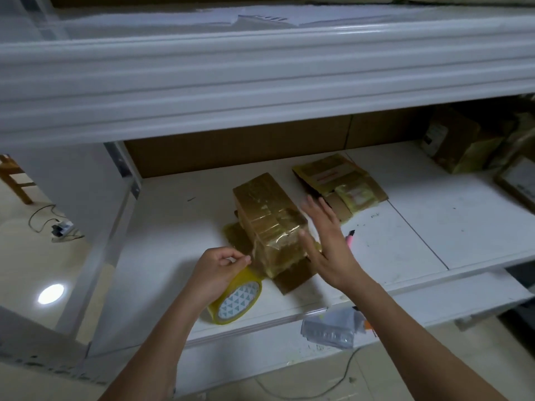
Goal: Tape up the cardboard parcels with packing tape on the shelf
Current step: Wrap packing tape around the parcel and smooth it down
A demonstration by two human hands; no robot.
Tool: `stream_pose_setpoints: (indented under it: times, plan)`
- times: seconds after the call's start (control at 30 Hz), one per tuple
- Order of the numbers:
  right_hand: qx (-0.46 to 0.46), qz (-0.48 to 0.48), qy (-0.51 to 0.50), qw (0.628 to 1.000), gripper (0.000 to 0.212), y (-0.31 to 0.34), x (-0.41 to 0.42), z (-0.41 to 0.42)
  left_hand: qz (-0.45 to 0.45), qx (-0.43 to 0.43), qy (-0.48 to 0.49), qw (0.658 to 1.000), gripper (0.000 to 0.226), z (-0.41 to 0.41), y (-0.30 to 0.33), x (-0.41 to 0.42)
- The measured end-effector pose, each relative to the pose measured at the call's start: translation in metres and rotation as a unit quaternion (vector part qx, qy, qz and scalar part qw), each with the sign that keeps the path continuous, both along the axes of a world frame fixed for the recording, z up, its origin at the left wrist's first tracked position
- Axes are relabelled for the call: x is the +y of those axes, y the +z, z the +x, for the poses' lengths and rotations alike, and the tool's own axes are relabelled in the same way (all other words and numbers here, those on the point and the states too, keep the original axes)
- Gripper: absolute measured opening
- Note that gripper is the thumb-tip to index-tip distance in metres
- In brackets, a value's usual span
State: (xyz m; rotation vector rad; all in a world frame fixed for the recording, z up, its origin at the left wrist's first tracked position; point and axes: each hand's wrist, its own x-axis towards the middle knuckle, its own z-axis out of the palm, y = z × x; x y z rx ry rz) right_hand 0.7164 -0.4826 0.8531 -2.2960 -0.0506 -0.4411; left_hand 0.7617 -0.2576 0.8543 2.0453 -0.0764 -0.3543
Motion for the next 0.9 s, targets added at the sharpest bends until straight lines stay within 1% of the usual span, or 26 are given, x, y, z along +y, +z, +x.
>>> stream_pose_setpoints:
  times: [0.03,0.07,0.1,0.13,0.17,0.2,0.23,0.3,0.4,0.43,0.47,0.53,0.57,0.6,0.7,0.8,0.9]
  plan:
    - [-0.031,-0.013,-0.062,0.998,0.044,-0.009,-0.011,-0.008,-0.001,-0.005,0.001,1.0,0.015,-0.001,-0.001,-0.002]
    - [-0.037,-0.043,-0.121,0.991,0.042,-0.019,-0.025,-0.012,-0.002,-0.009,0.002,1.0,0.015,-0.001,-0.001,-0.004]
    - [0.002,-0.082,-0.16,0.984,0.049,-0.029,-0.037,-0.015,-0.005,-0.011,0.003,1.0,0.015,-0.001,-0.002,-0.005]
    - [0.071,-0.121,-0.174,0.975,0.058,-0.037,-0.048,-0.016,-0.007,-0.012,0.005,1.0,0.015,-0.002,-0.003,-0.006]
    - [0.144,-0.163,-0.173,0.961,0.061,-0.044,-0.056,-0.017,-0.007,-0.013,0.007,1.0,0.015,-0.002,-0.004,-0.006]
    - [0.189,-0.211,-0.164,0.945,0.061,-0.049,-0.061,-0.018,-0.006,-0.014,0.009,1.0,0.015,-0.002,-0.005,-0.005]
    - [0.214,-0.262,-0.15,0.929,0.059,-0.053,-0.063,-0.019,-0.007,-0.014,0.012,1.0,0.015,-0.003,-0.006,-0.005]
    - [0.228,-0.332,-0.139,0.905,0.054,-0.059,-0.065,-0.019,-0.013,-0.012,0.017,1.0,0.014,-0.003,-0.006,-0.002]
    - [0.173,-0.377,-0.154,0.897,0.041,-0.063,-0.069,-0.019,-0.018,-0.013,0.025,0.999,0.015,-0.005,-0.006,-0.003]
    - [0.146,-0.385,-0.166,0.896,0.036,-0.066,-0.07,-0.02,-0.018,-0.013,0.027,0.999,0.014,-0.005,-0.006,-0.003]
    - [0.139,-0.374,-0.172,0.901,0.029,-0.066,-0.071,-0.021,-0.019,-0.012,0.027,0.999,0.014,-0.006,-0.005,-0.004]
    - [0.137,-0.312,-0.184,0.922,0.02,-0.066,-0.074,-0.022,-0.021,-0.008,0.027,0.999,0.015,-0.009,-0.004,-0.004]
    - [0.14,-0.287,-0.182,0.93,0.019,-0.068,-0.076,-0.021,-0.022,-0.006,0.03,0.999,0.016,-0.01,-0.004,-0.004]
    - [0.139,-0.283,-0.171,0.933,0.02,-0.07,-0.078,-0.02,-0.022,-0.005,0.034,0.999,0.016,-0.01,-0.003,-0.003]
    - [0.117,-0.3,-0.12,0.939,0.026,-0.077,-0.083,-0.019,-0.025,-0.005,0.043,0.999,0.016,-0.013,-0.003,-0.001]
    - [0.049,-0.277,-0.127,0.951,0.027,-0.071,-0.084,-0.024,-0.024,-0.009,0.04,0.999,0.016,-0.014,-0.001,0.0]
    - [-0.044,-0.208,-0.147,0.966,0.024,-0.054,-0.073,-0.029,-0.025,-0.02,0.035,0.999,0.015,-0.013,0.0,0.001]
